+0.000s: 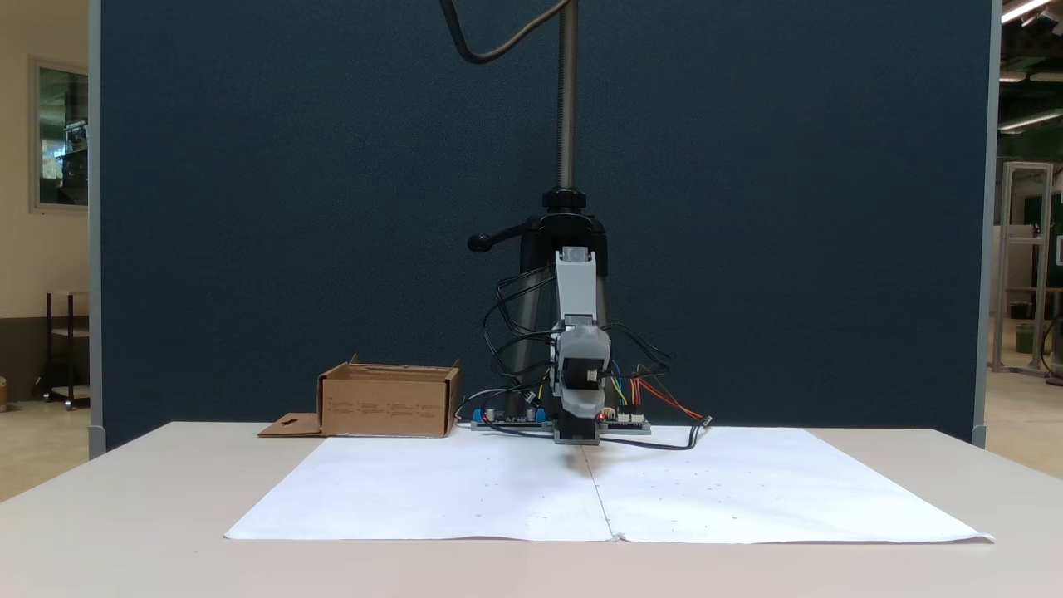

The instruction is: Grasp a green dice and put it in the bin.

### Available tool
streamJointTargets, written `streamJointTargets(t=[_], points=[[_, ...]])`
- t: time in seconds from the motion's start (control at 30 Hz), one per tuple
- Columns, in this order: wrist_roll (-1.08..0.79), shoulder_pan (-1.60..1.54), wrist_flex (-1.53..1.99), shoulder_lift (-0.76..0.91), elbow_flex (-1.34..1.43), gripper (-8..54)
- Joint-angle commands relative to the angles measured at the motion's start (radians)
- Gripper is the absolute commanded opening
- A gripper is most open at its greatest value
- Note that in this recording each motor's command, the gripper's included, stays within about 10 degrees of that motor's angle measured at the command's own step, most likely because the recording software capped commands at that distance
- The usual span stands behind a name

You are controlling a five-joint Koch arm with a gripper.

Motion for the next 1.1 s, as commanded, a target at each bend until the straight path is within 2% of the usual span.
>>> streamJointTargets(t=[0.0,0.4,1.07], points=[[0.055,0.009,-0.167,0.11,0.064,47.5],[0.054,0.012,-0.52,0.104,0.064,46.7],[0.054,0.035,-0.532,0.107,0.064,45.7]])
